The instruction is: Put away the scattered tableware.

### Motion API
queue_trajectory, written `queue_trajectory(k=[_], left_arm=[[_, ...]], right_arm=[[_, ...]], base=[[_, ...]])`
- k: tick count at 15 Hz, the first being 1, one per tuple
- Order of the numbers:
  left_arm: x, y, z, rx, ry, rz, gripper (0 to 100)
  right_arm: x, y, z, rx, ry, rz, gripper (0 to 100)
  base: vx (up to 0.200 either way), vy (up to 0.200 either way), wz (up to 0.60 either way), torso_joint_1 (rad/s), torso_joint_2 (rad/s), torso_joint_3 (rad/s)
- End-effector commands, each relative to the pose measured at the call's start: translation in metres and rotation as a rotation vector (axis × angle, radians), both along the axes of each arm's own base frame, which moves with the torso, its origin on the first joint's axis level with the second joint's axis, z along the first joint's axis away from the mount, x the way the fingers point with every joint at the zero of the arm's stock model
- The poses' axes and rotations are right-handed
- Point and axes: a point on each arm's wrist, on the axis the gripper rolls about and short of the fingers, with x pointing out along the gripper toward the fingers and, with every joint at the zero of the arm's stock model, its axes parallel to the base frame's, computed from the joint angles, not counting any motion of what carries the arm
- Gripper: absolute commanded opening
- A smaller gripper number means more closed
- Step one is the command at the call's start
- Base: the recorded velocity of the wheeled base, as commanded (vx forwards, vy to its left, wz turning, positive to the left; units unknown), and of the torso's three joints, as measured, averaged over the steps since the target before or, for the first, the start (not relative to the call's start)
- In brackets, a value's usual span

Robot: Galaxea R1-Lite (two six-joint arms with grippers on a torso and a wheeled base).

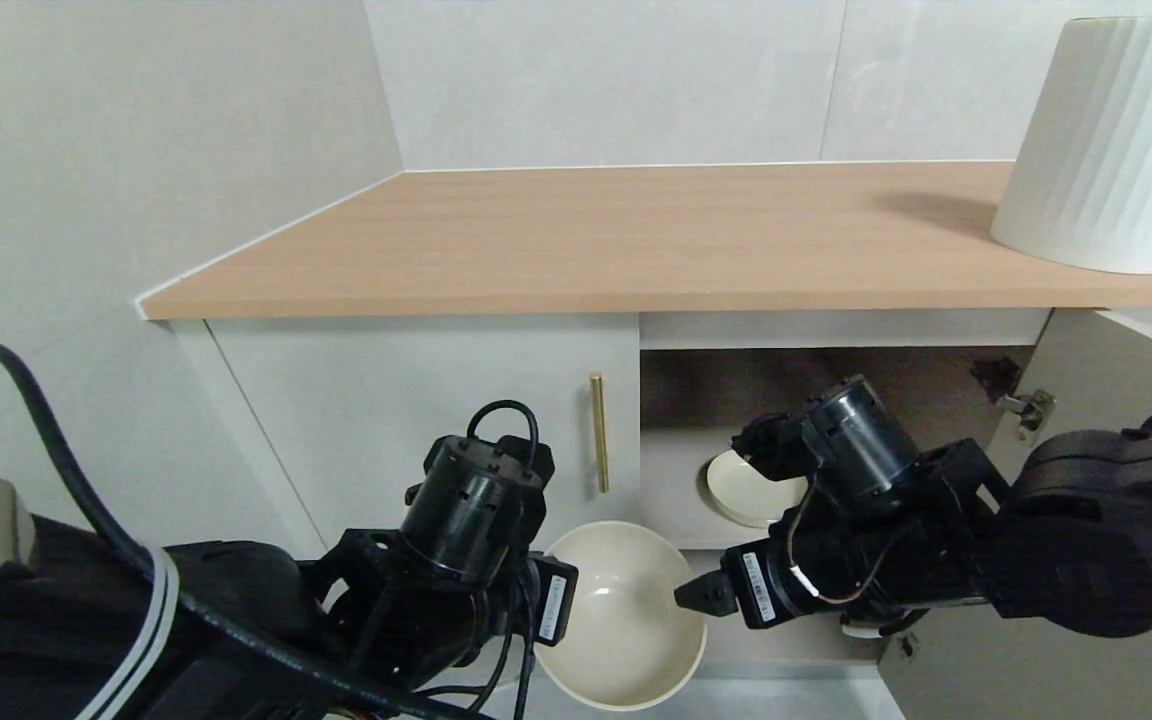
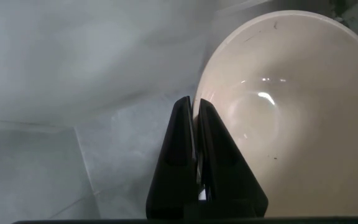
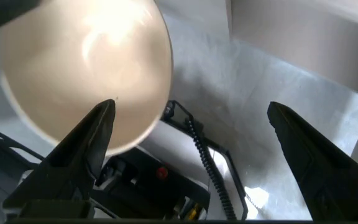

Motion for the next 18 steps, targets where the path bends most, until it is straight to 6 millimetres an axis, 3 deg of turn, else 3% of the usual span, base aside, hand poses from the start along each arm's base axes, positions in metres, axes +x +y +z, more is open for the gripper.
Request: queue_trajectory(k=[1,6,7,18], left_arm=[[-0.001,-0.002,-0.001,0.002,0.002,-0.005,0],[-0.002,-0.004,-0.002,0.0,0.006,-0.01,0],[-0.004,-0.005,-0.001,-0.004,0.005,-0.015,0],[-0.004,-0.005,-0.005,0.007,0.012,-0.017,0]], right_arm=[[0.002,0.007,-0.012,-0.025,0.026,0.011,100],[0.007,0.015,-0.021,-0.014,0.013,0.012,100],[0.008,0.016,-0.022,-0.013,0.014,0.011,0],[0.009,0.017,-0.024,-0.007,0.02,0.003,0]], base=[[0.0,0.0,0.0,0.0,0.0,0.0],[0.0,0.0,0.0,0.0,0.0,0.0],[0.0,0.0,0.0,0.0,0.0,0.0],[0.0,0.0,0.0,0.0,0.0,0.0]])
